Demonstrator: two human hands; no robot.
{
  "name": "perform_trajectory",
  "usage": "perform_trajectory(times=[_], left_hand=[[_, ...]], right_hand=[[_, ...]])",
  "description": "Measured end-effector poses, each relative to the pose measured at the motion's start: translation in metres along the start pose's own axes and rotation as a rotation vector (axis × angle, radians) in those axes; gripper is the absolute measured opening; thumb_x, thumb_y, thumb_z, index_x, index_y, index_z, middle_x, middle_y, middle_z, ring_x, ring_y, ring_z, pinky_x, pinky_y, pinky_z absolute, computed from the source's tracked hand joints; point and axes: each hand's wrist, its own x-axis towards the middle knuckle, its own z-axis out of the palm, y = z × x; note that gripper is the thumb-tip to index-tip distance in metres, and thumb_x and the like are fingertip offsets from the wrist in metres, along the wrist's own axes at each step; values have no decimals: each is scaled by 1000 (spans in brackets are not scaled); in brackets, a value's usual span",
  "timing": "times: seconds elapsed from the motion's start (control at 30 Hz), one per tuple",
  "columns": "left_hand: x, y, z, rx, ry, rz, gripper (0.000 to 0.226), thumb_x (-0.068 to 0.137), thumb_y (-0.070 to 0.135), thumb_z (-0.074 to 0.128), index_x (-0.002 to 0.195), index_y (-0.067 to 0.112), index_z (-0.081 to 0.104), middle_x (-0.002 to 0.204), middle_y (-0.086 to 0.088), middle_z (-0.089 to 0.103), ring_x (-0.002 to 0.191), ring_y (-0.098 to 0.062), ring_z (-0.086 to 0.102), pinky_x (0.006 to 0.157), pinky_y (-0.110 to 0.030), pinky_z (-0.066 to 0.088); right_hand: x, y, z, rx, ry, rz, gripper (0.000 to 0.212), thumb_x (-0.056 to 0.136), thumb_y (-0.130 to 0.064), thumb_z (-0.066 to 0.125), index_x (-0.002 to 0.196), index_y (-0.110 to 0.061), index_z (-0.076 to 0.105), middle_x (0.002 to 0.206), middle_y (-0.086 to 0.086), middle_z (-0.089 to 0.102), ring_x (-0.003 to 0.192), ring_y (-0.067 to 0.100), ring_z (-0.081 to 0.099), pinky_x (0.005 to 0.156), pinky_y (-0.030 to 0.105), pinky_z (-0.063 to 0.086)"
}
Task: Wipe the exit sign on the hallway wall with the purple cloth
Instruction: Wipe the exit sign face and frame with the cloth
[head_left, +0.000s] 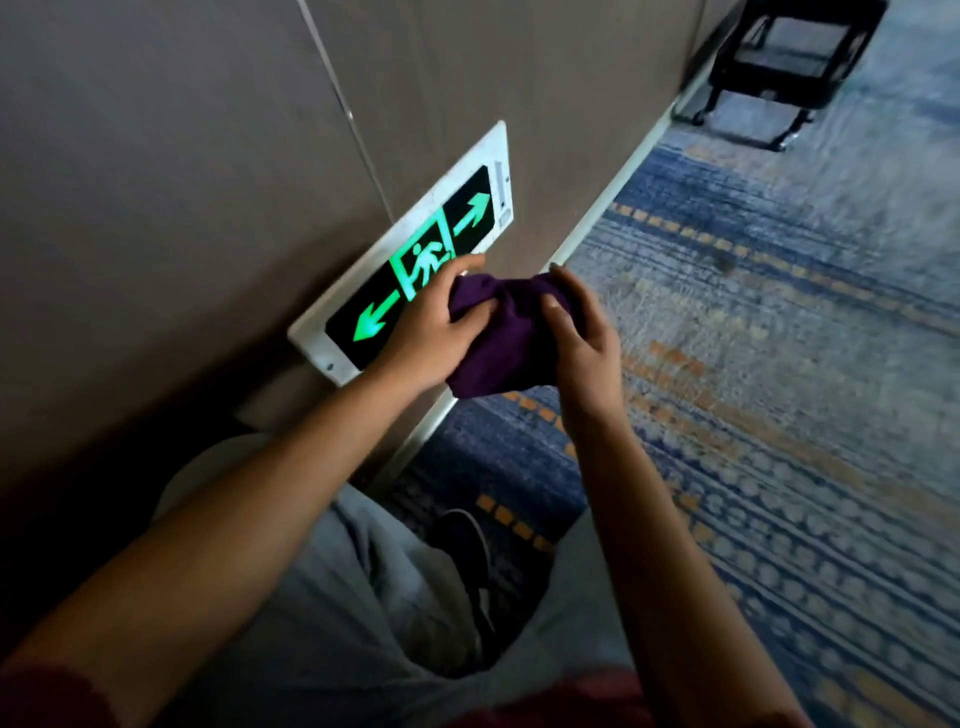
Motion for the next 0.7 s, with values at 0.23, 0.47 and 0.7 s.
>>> perform_trajectory(times=[0.23, 0.47, 0.7], left_hand=[[-4, -2, -12, 13, 37, 45, 61, 99, 25, 67, 154, 14, 42, 151, 0, 51, 132, -1, 50, 108, -9, 39], [17, 18, 0, 72, 243, 242, 63, 97, 41, 67, 150, 14, 46, 143, -3, 56, 132, -15, 55, 109, -40, 48], [36, 28, 19, -137, -9, 38, 75, 94, 49, 68, 158, 35, 32, 128, 54, 46, 124, 7, 57, 106, -21, 48]], right_hand=[[34, -2, -11, 145, -41, 86, 31, 93, -26, 67, 123, -32, 73, 126, -4, 74, 121, 16, 67, 98, 28, 52], [56, -19, -28, 59, -259, -1, 45, 95, -23, 71, 139, -23, 62, 129, 4, 72, 114, 19, 70, 90, 27, 56], [78, -30, -21, 226, -258, 123, 81, 80, -30, 85, 151, -24, 46, 113, 19, 76, 102, 32, 73, 85, 39, 59]])
